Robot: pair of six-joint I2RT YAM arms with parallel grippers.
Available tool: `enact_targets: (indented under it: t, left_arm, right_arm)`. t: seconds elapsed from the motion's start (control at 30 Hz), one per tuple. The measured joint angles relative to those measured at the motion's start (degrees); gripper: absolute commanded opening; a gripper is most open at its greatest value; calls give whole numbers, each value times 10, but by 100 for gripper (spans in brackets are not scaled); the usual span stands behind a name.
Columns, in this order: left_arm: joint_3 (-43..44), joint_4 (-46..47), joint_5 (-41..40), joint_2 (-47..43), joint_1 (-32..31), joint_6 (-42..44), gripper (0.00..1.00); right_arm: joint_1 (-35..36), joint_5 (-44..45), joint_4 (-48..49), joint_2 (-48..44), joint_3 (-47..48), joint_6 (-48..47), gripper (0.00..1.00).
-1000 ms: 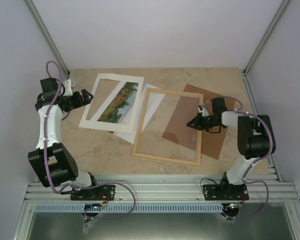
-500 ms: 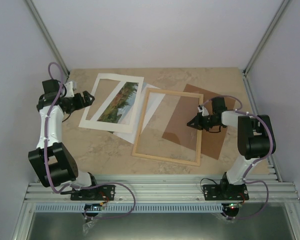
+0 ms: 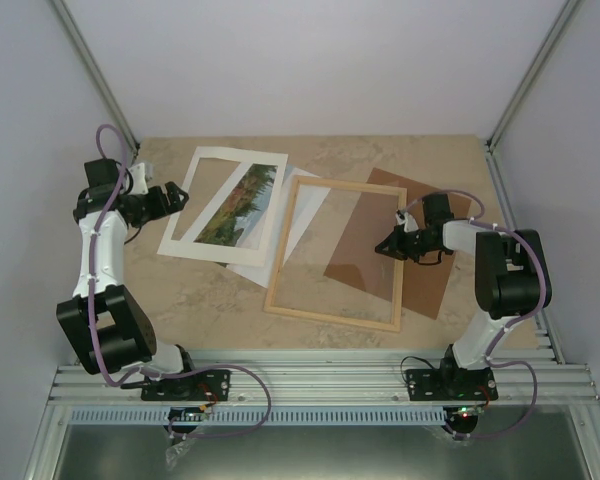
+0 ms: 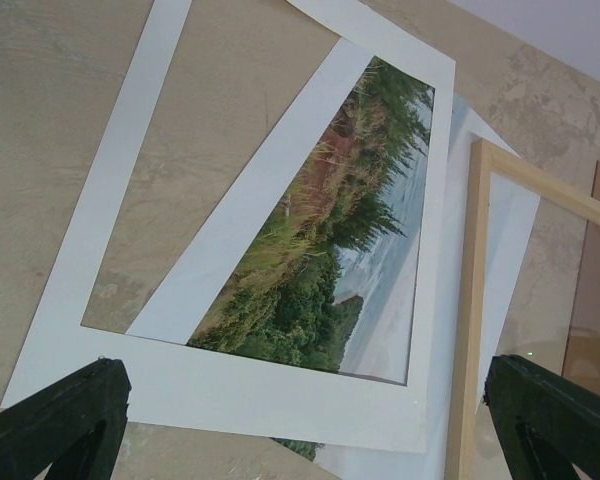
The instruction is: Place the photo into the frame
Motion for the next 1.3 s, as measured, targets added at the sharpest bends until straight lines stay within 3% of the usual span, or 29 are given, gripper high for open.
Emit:
enact_targets:
  t: [0.67,0.73,0.83,0.93,1.2,1.3]
  left_arm:
    - [-7,3,-1,0,-3,0,99]
    - [-9,4,-1,0,-4,0,99]
    - [-10,5,-1,0,-5,0,99]
    - [-10,6,-2,0,-7,0,99]
    - [-10,12,-2,0,-8,-4,99]
    - [-10,17,-2,0,-9,-6,99]
  right_arm:
    - [11,-19,19,1,3,17,2]
    - [12,-22,21,2,3,19,13]
    - [12,-24,20,3,7,21,37]
    - [14,-24,14,5,17,19,52]
    - [20,-3,-20,3,46,17,80]
    - [26,11,-41,-2,58,16,97]
